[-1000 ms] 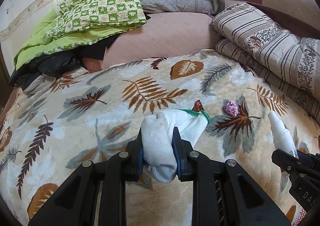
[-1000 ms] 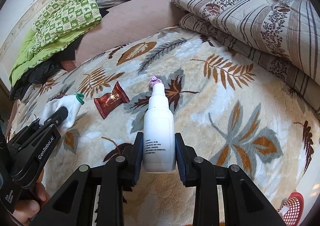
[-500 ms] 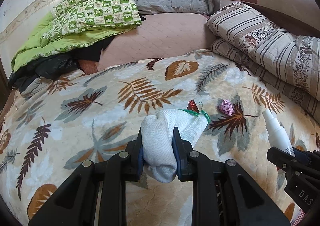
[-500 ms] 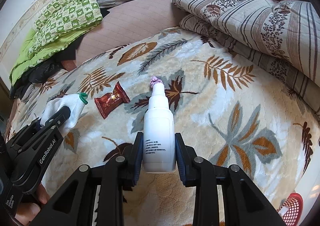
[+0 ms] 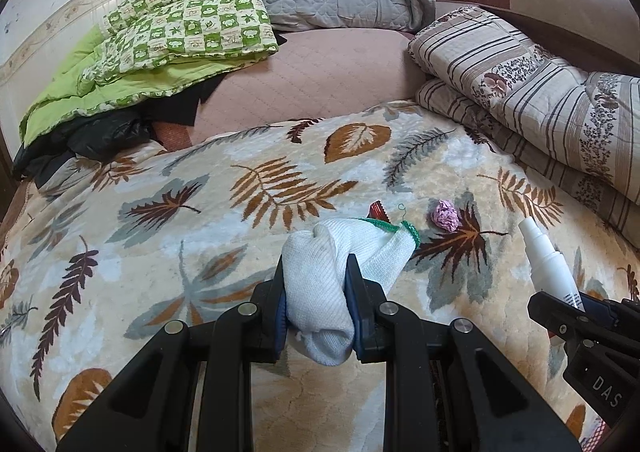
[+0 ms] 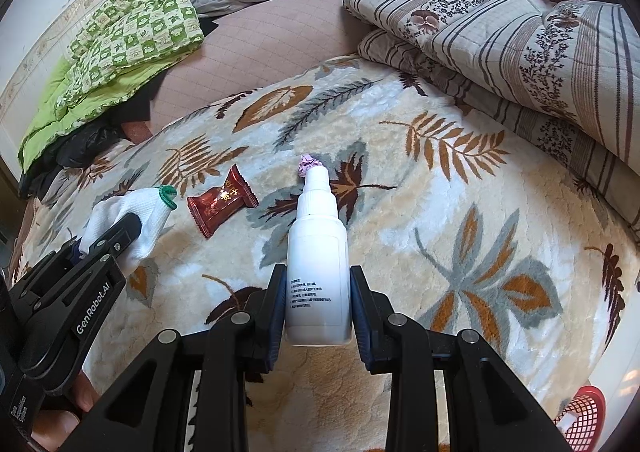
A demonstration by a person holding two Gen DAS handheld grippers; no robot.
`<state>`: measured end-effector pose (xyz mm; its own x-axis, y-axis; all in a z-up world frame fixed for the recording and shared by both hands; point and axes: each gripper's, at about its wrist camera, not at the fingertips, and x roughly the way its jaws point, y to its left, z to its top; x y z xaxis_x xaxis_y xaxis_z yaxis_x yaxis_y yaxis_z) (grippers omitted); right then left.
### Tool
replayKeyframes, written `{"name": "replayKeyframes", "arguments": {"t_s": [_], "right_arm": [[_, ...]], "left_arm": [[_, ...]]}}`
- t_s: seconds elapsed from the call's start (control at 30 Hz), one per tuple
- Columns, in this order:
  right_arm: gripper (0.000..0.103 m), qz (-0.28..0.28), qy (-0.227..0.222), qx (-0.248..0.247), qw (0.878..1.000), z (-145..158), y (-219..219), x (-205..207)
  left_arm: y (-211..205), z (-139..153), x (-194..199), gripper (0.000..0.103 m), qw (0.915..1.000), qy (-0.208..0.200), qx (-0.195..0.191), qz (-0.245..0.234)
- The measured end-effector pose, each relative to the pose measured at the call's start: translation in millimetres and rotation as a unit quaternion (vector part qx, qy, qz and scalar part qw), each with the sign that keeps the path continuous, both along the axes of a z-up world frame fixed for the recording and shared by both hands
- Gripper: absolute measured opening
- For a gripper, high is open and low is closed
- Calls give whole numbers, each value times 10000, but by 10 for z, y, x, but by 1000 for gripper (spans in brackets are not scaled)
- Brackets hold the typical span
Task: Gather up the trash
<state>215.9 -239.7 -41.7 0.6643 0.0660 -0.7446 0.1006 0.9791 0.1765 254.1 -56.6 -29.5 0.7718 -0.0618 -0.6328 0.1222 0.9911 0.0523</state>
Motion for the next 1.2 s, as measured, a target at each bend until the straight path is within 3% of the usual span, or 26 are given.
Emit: {"name": "replayKeyframes", "arguments": {"t_s": [1.2], "right_arm": [[32,12,-7,-15,10000,9,-15,0]], "left_arm": [[-104,45,-14,23,9999,-17,-91,-38]]}}
